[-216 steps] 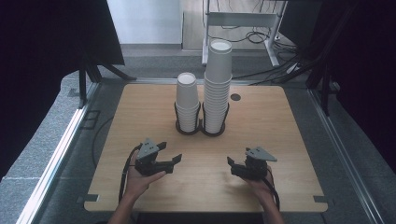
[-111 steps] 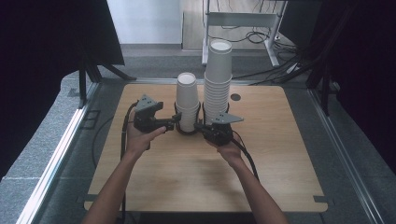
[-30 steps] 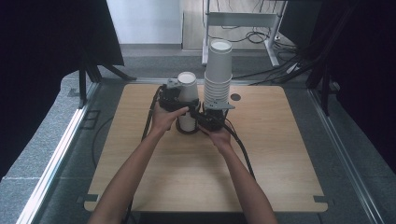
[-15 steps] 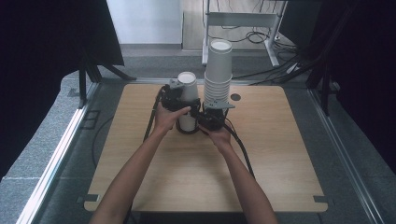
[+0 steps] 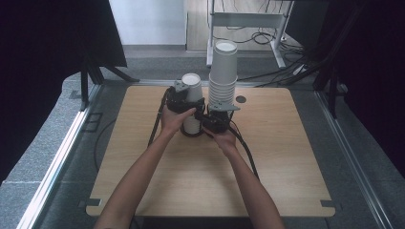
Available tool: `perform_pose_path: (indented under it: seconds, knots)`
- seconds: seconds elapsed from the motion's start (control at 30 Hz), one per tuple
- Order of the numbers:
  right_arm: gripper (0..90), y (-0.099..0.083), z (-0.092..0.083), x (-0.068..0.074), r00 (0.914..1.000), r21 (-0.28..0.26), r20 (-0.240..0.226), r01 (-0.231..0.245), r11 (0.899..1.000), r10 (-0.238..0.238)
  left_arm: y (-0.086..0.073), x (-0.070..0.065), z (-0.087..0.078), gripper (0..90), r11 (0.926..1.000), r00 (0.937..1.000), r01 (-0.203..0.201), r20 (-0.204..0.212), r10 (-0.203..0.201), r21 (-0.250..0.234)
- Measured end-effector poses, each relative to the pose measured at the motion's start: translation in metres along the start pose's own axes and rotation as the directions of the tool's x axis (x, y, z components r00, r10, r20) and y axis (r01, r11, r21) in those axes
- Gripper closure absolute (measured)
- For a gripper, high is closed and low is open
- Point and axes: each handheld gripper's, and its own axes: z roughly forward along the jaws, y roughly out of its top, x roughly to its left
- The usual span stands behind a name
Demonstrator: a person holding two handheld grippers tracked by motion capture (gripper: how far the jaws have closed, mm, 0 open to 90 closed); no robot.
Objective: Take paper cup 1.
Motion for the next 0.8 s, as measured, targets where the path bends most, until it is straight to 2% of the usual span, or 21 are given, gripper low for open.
perform_pose_path:
  seconds: [0.17,0.2,0.47,0.5,0.67,0.8]
  knots:
    - [90.0,0.001,0.001,-0.001,0.9999,-0.001,0.001,0.012,1.000,-0.012,0.008,-0.001,-0.008,11.3,0.9980,1.0000,0.010,0.003,-0.010,-0.062]
    - [90.0,0.001,0.001,0.001,1.0000,0.008,0.000,0.002,1.000,-0.002,0.010,-0.001,-0.010,11.4,0.9977,1.0000,0.009,-0.001,-0.009,-0.067]
    - [90.0,0.000,0.002,0.001,0.9999,0.018,-0.009,0.011,1.000,-0.011,0.023,-0.003,-0.024,11.7,0.9931,0.9998,-0.016,-0.015,0.014,-0.116]
    - [90.0,0.000,0.002,0.001,0.9999,0.016,-0.007,0.012,1.000,-0.012,0.027,-0.002,-0.029,11.8,0.9898,0.9997,-0.015,-0.020,0.012,-0.142]
    - [90.0,0.000,0.002,0.002,0.9999,0.017,-0.007,0.015,1.000,-0.015,0.034,-0.004,-0.037,12.0,0.9851,0.9991,-0.038,-0.025,0.034,-0.168]
    - [90.0,0.000,0.002,0.001,0.9999,0.019,-0.010,0.012,1.000,-0.012,0.040,-0.005,-0.044,12.0,0.9804,0.9992,-0.039,-0.020,0.036,-0.193]
